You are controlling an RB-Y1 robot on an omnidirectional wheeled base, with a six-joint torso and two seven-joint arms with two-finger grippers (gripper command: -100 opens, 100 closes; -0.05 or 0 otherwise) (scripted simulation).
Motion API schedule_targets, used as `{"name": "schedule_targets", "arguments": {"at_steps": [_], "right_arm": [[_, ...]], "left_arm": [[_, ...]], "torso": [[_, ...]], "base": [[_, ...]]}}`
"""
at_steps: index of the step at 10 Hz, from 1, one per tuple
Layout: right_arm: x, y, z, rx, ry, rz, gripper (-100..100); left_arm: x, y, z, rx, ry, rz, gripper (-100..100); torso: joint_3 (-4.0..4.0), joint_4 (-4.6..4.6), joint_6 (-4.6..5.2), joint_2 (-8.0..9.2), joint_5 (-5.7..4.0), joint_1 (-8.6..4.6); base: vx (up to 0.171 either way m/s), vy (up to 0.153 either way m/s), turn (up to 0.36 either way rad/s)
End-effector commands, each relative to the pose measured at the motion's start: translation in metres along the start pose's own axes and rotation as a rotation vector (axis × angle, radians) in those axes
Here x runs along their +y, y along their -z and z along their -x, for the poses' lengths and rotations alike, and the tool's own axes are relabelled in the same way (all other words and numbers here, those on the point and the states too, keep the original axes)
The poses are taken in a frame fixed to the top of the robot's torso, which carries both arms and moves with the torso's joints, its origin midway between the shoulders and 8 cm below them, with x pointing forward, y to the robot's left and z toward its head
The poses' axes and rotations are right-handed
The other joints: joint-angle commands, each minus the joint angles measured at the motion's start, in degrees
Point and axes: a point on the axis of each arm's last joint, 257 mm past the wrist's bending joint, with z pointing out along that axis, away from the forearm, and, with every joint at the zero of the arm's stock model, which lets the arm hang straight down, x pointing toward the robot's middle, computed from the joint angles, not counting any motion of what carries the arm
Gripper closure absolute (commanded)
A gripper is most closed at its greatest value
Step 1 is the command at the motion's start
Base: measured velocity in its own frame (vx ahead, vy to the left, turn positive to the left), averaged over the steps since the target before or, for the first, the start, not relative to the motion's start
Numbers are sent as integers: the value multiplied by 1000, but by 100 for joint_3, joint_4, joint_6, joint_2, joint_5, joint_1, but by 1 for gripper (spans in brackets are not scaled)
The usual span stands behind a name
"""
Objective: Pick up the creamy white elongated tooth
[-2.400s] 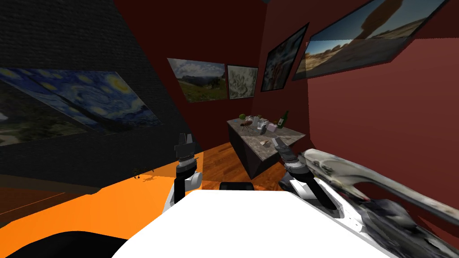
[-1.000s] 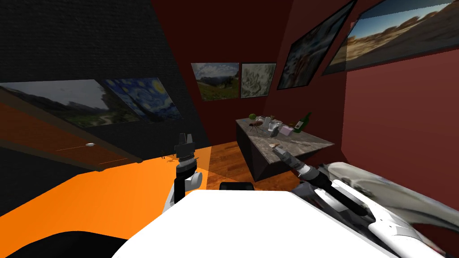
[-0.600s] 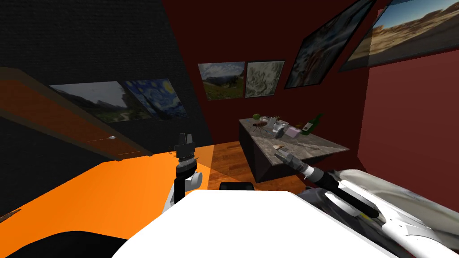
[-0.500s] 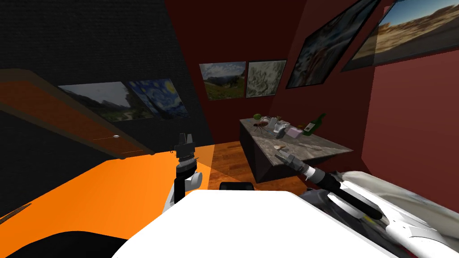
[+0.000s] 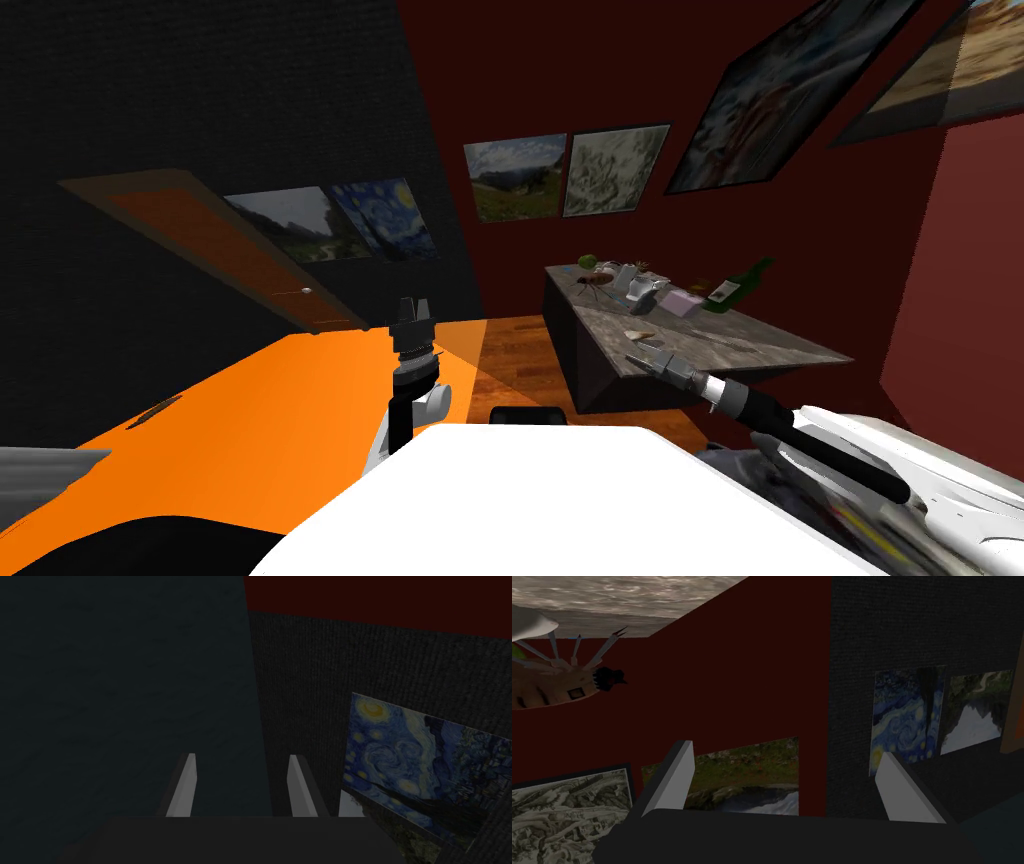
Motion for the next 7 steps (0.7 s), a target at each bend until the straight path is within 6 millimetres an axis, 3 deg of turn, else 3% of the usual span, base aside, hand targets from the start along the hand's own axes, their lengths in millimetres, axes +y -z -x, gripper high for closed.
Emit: {"name": "schedule_targets", "arguments": {"at_steps": [1, 5, 7], "right_arm": [[-12, 9, -11, 45, 33, -20, -100], [-47, 41, -37, 199, 168, -58, -100], [-80, 76, -56, 343, 291, -87, -100]], "left_arm": [[0, 0, 0, 0, 0, 0, 0], [0, 0, 0, 0, 0, 0, 0], [0, 0, 0, 0, 0, 0, 0]], "torso": [[0, 0, 0, 0, 0, 0], [0, 0, 1, -1, 0, 0], [-1, 0, 2, -2, 0, -1]], "base": [[-17, -5, 147], [-21, -2, 185], [-19, 1, 299]]}}
